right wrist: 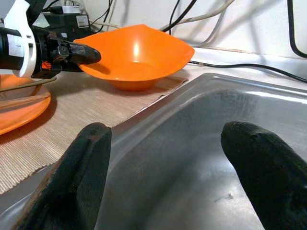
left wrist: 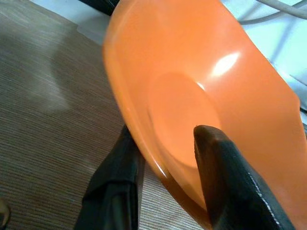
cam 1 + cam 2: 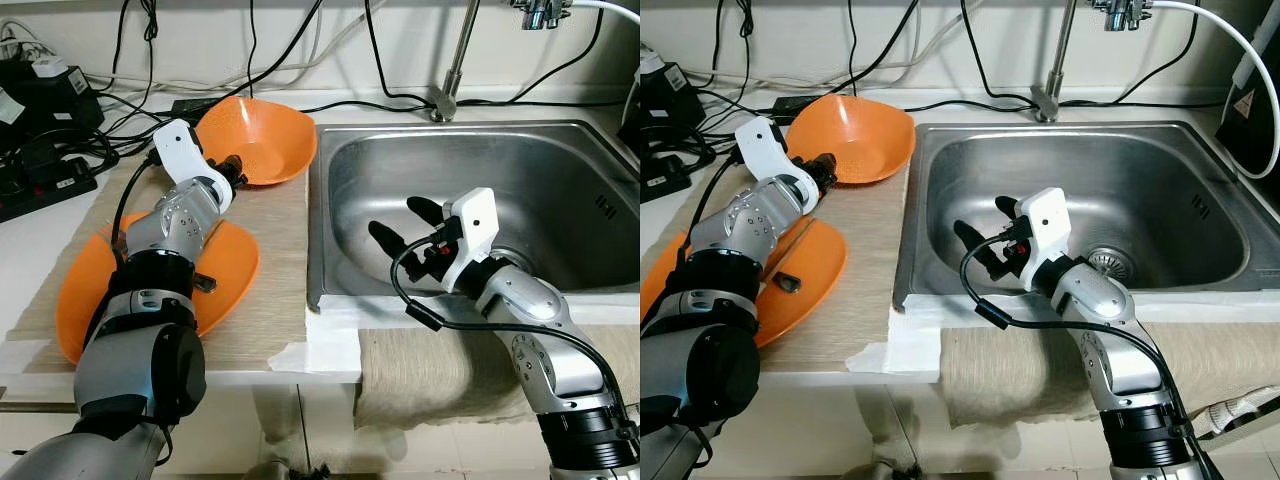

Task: Kitchen organization

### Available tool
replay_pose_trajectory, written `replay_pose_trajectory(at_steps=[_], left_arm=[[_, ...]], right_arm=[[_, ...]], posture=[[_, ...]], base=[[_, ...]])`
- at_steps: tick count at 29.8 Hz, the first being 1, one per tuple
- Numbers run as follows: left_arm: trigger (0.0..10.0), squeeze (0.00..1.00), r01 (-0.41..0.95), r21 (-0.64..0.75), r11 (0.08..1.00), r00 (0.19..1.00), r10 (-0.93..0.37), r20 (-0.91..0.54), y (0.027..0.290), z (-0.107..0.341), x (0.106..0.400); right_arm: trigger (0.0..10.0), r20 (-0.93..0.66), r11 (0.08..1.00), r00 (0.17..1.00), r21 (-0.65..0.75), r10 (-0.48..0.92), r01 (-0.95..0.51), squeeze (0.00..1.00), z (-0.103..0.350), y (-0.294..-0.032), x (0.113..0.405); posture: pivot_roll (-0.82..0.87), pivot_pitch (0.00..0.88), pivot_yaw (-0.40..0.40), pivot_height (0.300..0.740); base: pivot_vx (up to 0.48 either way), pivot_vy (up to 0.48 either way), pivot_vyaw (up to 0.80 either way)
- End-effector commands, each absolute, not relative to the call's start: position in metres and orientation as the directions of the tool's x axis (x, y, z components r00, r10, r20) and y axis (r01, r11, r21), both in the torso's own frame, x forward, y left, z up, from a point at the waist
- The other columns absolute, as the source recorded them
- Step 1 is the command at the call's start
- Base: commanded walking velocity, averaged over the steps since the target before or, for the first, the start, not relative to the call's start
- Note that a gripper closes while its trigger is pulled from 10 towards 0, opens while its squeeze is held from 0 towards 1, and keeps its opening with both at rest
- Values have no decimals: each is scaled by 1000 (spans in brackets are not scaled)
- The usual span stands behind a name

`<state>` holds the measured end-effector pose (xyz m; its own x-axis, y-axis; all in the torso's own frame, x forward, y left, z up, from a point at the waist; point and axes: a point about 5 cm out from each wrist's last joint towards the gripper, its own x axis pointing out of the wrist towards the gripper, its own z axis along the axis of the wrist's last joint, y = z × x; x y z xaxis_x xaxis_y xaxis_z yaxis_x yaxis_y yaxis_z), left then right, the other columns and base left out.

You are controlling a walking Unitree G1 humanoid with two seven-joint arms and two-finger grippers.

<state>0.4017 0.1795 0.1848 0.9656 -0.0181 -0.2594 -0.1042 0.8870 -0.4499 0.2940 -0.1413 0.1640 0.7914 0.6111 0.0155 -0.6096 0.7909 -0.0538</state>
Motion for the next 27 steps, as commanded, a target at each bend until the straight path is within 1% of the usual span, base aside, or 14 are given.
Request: replay_pose_trajectory(at_steps=[1,7,8,14,27], left_arm=[[0,0,-81,-444,892,974,-24,-226,180,194,404],[0,0,-50,-457,888,982,-41,-186,179,200,404],[0,0,-25,-466,885,982,-65,-176,177,203,404],[0,0,8,-464,886,983,-91,-158,174,207,405],[0,0,38,-485,874,984,-117,-134,173,212,405]], right_arm=[[10000,17,793,794,-58,608,-606,0,165,-140,293],[10000,13,793,794,-56,607,-606,0,164,-140,293],[10000,10,794,795,-56,606,-605,0,163,-140,293],[10000,8,798,799,-56,602,-600,0,163,-141,293],[10000,8,804,805,-56,594,-592,0,162,-143,294]], posture=[[-9,0,60,740],[-9,0,60,740],[-9,0,60,740],[-8,0,59,740],[-11,0,62,740]], base=[[0,0,0],[0,0,0],[0,0,0],[0,0,0],[0,0,0]])
